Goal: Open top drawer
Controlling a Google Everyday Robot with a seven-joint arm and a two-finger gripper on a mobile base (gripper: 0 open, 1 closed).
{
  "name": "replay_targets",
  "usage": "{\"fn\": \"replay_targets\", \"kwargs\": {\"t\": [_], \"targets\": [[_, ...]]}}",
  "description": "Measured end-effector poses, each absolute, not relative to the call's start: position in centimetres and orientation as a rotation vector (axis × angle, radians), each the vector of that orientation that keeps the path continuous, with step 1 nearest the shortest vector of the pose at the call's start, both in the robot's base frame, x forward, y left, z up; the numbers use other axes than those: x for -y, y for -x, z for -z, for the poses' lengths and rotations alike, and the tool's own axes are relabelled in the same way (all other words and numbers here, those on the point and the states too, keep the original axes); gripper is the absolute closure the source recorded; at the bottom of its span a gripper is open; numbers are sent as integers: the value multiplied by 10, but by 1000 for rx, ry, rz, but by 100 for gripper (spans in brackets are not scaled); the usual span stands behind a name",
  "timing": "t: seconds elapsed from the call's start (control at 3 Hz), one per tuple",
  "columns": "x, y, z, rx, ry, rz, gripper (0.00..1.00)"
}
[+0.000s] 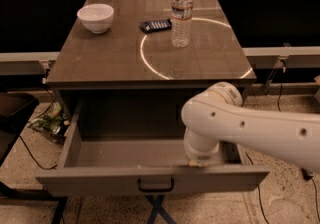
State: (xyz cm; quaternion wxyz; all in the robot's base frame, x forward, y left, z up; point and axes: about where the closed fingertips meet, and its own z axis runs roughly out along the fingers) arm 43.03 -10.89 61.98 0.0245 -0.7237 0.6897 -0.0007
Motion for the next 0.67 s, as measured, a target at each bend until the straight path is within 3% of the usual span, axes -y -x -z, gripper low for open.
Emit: {"fn": "replay_targets", "kwargs": {"t": [0.33,0.67], "targets": [[109,-428,-621,-2135,2238,0,98],[110,-428,-622,-2135,2238,3,75]]}}
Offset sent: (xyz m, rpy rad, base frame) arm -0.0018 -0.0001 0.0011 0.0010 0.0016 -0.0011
